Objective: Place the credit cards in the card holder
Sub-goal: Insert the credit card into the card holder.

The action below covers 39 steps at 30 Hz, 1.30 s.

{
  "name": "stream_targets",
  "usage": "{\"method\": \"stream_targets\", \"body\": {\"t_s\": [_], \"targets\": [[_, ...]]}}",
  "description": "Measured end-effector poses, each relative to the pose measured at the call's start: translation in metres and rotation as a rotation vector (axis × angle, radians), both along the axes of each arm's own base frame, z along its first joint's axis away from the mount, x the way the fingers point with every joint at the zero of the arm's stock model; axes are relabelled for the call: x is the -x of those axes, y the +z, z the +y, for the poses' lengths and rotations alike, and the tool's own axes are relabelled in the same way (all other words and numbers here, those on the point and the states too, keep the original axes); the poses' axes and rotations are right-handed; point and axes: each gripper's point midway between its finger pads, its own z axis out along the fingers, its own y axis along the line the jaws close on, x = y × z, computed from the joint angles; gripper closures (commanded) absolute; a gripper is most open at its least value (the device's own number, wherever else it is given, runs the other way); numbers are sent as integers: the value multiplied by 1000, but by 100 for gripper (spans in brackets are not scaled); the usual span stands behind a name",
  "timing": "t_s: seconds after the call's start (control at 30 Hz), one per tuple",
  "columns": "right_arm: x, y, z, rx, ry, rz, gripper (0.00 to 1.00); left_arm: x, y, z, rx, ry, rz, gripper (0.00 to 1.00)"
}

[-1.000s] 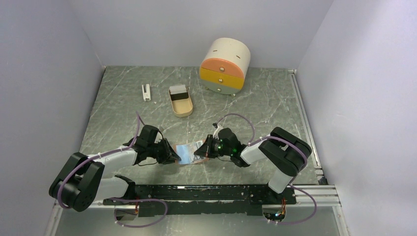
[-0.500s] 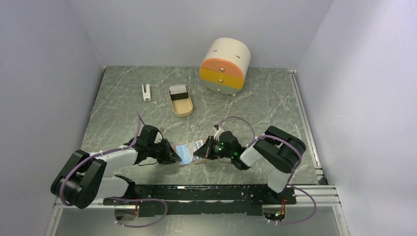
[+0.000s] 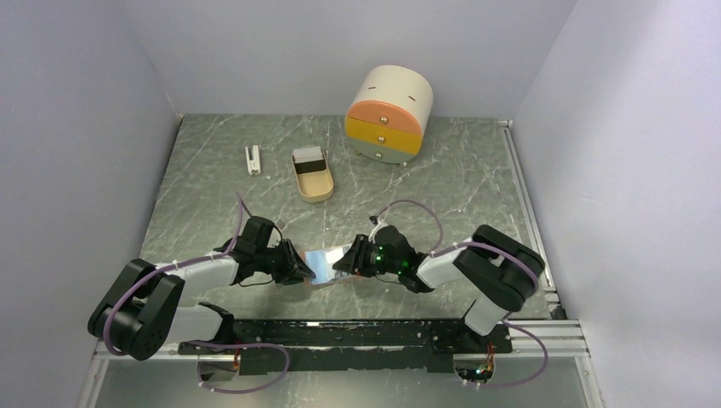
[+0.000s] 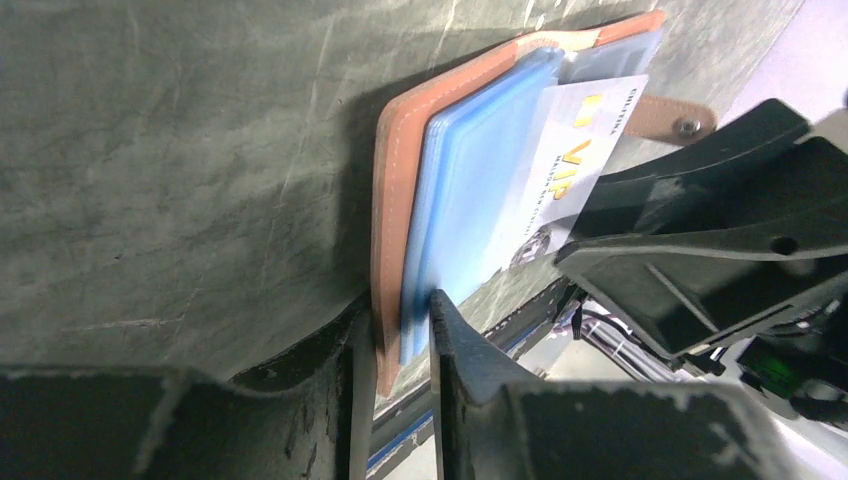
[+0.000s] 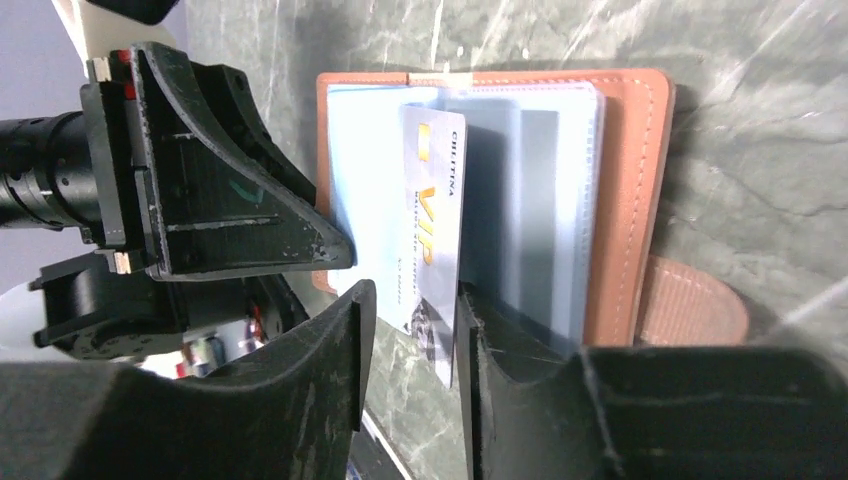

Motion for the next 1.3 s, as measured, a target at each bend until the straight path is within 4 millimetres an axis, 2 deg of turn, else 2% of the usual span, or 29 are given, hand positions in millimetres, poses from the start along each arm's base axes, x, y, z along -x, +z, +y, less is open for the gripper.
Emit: {"method": "stream_targets", "body": {"t_s": [0.17,0.27,0.43,0.93,1.3], "targets": [[-9,9,-13,117,-22,-62,55,2,1,0,10,3,4,70],[-11,5,-17,167,-17,-67,57,2,2,-1,19,6,0,70],[-11,3,-12,165,7,-69,61,1,4,-2,26,7,-5,69],[-5,3,10,110,110,-82,59,1,5,-6,50,-12,-5,65],[-4,5,13,103,125,-93,50,1,4,-7,51,-21,-12,62]]}}
